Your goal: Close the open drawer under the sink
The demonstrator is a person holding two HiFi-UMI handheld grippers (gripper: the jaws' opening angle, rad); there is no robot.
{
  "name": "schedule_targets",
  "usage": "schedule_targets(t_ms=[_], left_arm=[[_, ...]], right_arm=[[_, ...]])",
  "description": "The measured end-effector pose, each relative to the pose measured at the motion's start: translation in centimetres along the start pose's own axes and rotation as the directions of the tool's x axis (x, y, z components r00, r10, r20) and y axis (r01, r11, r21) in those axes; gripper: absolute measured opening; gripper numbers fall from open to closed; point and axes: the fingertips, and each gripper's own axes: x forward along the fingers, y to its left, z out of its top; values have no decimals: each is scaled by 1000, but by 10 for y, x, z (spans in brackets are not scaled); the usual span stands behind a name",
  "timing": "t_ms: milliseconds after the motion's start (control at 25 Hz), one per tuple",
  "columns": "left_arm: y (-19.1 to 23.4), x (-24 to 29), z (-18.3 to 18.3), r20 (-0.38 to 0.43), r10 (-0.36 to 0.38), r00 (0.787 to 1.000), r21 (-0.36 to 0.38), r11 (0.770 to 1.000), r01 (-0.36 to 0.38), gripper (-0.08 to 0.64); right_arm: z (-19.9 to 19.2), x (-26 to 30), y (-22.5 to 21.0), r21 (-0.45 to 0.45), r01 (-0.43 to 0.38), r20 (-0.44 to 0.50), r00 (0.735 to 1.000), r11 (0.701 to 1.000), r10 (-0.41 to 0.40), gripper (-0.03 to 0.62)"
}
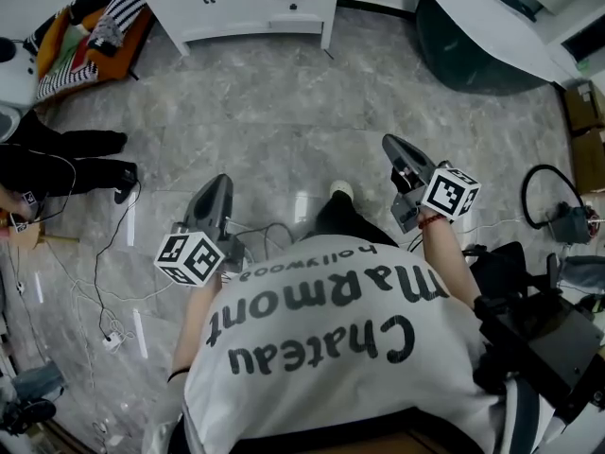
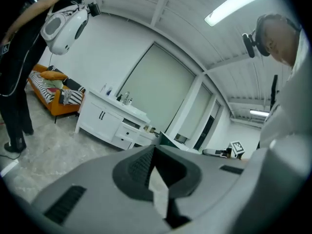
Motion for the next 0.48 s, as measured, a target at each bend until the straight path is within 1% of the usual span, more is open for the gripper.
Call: schedule_targets(t_ms=[120,240,360,480], left_arm=[[8,5,-8,-43,-13,999,-49,999,11,8],[18,16,-8,-69,16,997,-52,998,-20,8],[25,24,-5,-77,41,996,-67,997,-46,8],[34,38,5,-78,39,996,-52,998,-43,8]], right_arm=[[-8,13,-2,-27,10,-65,998,1000,-12,8],[-4,30,-8,-51,18,-92,996,999,-23,8],[1,50,-12,-30,6,-112,994,1000,-9,8],[9,78,-17,-7,-11,-116,993,1000,10,8]])
